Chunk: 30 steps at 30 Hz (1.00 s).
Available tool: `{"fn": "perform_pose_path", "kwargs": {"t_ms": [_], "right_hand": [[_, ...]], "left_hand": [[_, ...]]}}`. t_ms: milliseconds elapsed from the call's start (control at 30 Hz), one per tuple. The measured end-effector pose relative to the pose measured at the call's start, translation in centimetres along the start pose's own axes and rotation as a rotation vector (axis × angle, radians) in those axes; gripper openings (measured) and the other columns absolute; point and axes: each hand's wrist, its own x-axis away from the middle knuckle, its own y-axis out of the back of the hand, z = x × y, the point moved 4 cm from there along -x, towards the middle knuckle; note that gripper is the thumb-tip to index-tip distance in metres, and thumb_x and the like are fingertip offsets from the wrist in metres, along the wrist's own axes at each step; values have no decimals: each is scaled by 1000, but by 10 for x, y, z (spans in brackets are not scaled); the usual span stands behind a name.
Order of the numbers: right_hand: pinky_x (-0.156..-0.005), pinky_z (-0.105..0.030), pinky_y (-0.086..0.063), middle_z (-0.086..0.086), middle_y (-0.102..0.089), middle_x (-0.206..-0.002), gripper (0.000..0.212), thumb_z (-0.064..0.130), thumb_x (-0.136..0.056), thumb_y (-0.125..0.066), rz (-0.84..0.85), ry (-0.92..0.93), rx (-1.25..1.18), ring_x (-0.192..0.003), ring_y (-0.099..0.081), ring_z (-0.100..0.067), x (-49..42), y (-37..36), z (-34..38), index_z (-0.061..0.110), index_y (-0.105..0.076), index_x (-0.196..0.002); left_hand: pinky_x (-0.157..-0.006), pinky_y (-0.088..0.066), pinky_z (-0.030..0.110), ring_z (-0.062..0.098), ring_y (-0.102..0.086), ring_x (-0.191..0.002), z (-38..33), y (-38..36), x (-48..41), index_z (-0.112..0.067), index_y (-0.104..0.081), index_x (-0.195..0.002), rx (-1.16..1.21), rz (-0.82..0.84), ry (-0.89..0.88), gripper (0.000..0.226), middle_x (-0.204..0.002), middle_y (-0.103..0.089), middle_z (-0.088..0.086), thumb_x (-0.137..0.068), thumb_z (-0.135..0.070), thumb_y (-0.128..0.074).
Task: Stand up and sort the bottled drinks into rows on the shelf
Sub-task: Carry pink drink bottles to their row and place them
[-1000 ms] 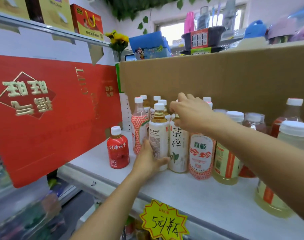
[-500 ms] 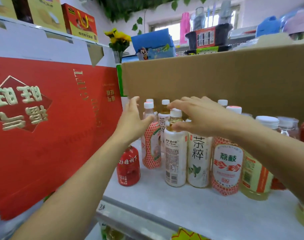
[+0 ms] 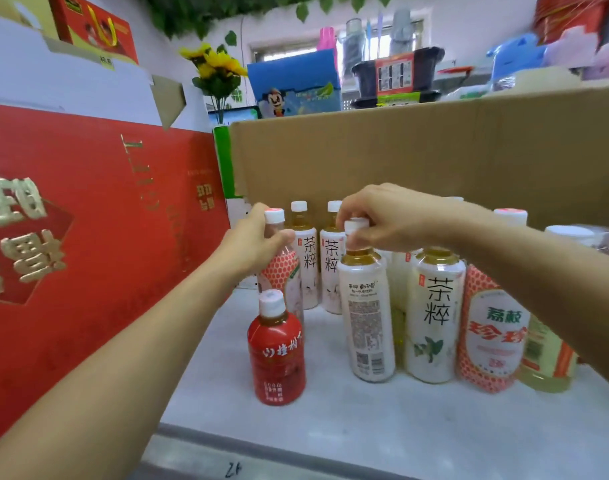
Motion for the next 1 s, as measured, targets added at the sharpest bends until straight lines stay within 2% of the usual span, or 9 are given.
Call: {"fn": "perform_pose_path", "kwargs": {"t_ms": [133,333,467,500,567,633,733,867,1000], "right_hand": [[-75,-32,-44,5,-52,-95,22,27,-89,-66,-10,-1,-13,-93,-55,-19,-36,-15,10,21,-64,-110],[-78,-34,-47,0,-59,-108,28,32,-91,-64,-49,-116,-7,-98,-58,-23,-65,-31,7,21,-63,-116],[-102,-43,-43,-3,-54,-133,53,43,-95,-58,-30,-97,59,-126,-48,-24,-43,-5,-1,28,-43,-144],[-104,-41,-41,-1,-52,-136,58,44,-95,-57,-76,-104,25,-125,-47,-20,-30,11,-3,30,-38,-148],[-92,-30,-44,6,-58,-124,51,46,-94,-57,-75,-120,-11,-105,-55,-9,-1,40,-11,33,-45,-142],[-85,-28,-49,16,-65,-106,41,50,-88,-63,130,-176,20,-92,-61,-2,24,51,-18,38,-57,-127],[-90,-35,-53,15,-65,-105,42,44,-82,-74,360,-248,182,-99,-63,-8,37,40,-25,41,-60,-121],[-83,-36,-55,11,-60,-101,37,34,-77,-80,300,-290,383,-93,-61,-14,30,33,-33,35,-63,-110],[-72,-37,-57,8,-66,-89,11,34,-81,-77,284,-200,249,-82,-67,-16,24,28,-38,34,-67,-86]], "left_hand": [[-93,-52,48,24,-64,-100,18,16,5,-19,-49,-121,53,-25,28,34,-107,-64,2,-95,-38,-61],[-91,-50,43,24,-61,-101,23,20,12,-18,-43,-121,116,-14,44,30,-99,-60,0,-99,-34,-57],[-103,-46,46,24,-55,-119,24,21,16,-20,-34,-142,102,-64,14,56,-131,-56,6,-96,-36,-61],[-107,-42,45,24,-50,-126,20,24,16,-19,-31,-146,63,-140,-41,63,-139,-49,7,-95,-35,-63],[-110,-36,38,22,-42,-132,2,30,20,-17,-32,-149,-22,-310,-196,66,-144,-43,7,-94,-32,-64],[-108,-35,33,19,-42,-132,-27,30,21,-18,-39,-146,-57,-366,-353,58,-142,-45,4,-94,-31,-63],[-102,-44,37,16,-46,-125,-68,7,10,-25,-45,-142,-96,-164,-504,51,-140,-45,-2,-95,-35,-61],[-104,-42,43,20,-37,-132,-86,-34,-12,-37,-34,-149,-319,165,-472,64,-148,-36,-4,-93,-50,-60],[-100,-42,40,21,-46,-119,-82,-51,-29,-43,-41,-143,-243,287,-381,63,-131,-50,-2,-87,-59,-64]]}}
